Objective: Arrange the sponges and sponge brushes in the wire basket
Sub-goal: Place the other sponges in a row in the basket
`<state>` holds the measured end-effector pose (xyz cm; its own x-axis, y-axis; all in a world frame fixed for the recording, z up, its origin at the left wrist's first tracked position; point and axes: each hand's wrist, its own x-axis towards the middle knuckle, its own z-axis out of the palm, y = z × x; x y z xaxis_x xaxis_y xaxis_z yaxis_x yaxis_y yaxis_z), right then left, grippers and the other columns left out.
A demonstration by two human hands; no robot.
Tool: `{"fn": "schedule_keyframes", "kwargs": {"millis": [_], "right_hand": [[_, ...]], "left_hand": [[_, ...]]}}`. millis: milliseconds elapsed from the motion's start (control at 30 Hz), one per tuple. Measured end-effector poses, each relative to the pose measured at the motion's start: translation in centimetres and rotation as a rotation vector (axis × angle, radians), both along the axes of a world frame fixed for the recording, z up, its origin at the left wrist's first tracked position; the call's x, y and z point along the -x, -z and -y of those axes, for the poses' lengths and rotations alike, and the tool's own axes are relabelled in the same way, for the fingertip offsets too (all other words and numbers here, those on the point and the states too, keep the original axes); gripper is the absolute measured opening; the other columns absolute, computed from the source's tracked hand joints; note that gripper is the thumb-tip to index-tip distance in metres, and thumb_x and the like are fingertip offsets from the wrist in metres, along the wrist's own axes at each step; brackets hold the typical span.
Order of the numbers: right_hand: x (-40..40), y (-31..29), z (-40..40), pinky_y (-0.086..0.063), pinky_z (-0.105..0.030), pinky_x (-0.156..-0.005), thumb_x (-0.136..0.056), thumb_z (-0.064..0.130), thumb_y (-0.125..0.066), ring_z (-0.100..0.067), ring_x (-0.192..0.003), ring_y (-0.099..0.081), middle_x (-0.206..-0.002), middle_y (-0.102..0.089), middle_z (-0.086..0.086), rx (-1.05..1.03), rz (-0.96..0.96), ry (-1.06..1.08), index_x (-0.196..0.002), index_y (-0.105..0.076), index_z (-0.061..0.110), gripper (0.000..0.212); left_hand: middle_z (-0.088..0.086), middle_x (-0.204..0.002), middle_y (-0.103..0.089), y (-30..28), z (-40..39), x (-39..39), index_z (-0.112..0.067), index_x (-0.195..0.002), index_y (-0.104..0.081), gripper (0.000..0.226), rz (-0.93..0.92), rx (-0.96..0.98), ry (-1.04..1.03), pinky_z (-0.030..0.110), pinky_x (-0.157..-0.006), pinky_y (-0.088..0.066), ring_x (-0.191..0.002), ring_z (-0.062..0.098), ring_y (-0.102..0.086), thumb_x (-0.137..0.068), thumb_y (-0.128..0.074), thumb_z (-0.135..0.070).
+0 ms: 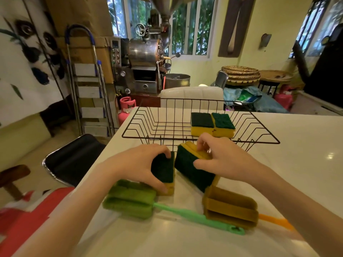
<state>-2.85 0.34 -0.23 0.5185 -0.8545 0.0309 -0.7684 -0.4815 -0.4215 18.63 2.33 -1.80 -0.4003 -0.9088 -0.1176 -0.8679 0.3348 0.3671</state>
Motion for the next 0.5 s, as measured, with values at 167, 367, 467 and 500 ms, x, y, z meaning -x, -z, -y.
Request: {"fn": "schedule_keyframes", "kwargs": {"millis": [167,367,467,500], "right_hand": [[-0.6,1.2,0.6,-0.045,-0.026,-0.063,-0.079,0.040,-0.062,-0.012,-0.079,-0.054,-0.095,-0.060,-0.002,-0.187,0.185,0.123,-0.092,-0.050,0.020,0.027],[-0.7,2.1,1.0,-0.046,-0.020,-0.048,-0.089,0.041,-0.046,-0.013,-0.064,-0.056,-0.075,-0.056,-0.001,-0.308,0.076,0.183,-0.084,-0.051,0.014,0.028],[-0.6,2.3,0.9,-0.043,-0.024,-0.058,-0.087,0.049,-0.043,-0.013,-0.066,-0.055,-0.070,-0.056,0.000,-0.172,-0.097,0.175,-0.077,-0.054,0.016,0.037],[-0.6,2.2,0.8,-0.042,-0.025,-0.058,-0.087,0.052,-0.042,-0.013,-0.068,-0.054,-0.070,-0.055,0.001,-0.120,-0.152,0.182,-0.078,-0.056,0.015,0.039]], "left_hand": [[-0.011,-0.119,-0.049,0.1,0.1,-0.6,-0.034,-0.116,-0.042,0.072,0.000,0.037,-0.016,0.026,-0.095,-0.041,-0.107,0.009,-0.044,-0.056,-0.078,-0.049],[-0.010,-0.118,-0.047,0.3,0.3,-0.9,-0.035,-0.115,-0.041,0.070,-0.007,0.025,-0.018,0.024,-0.090,-0.041,-0.105,0.008,-0.043,-0.057,-0.078,-0.049],[-0.011,-0.118,-0.047,0.3,0.3,-0.9,-0.035,-0.117,-0.041,0.072,-0.006,0.022,-0.023,0.025,-0.092,-0.042,-0.106,0.009,-0.042,-0.056,-0.078,-0.049],[-0.011,-0.119,-0.047,0.4,0.3,-0.9,-0.036,-0.117,-0.040,0.073,-0.002,0.022,-0.026,0.027,-0.093,-0.042,-0.107,0.009,-0.043,-0.056,-0.078,-0.050]]}}
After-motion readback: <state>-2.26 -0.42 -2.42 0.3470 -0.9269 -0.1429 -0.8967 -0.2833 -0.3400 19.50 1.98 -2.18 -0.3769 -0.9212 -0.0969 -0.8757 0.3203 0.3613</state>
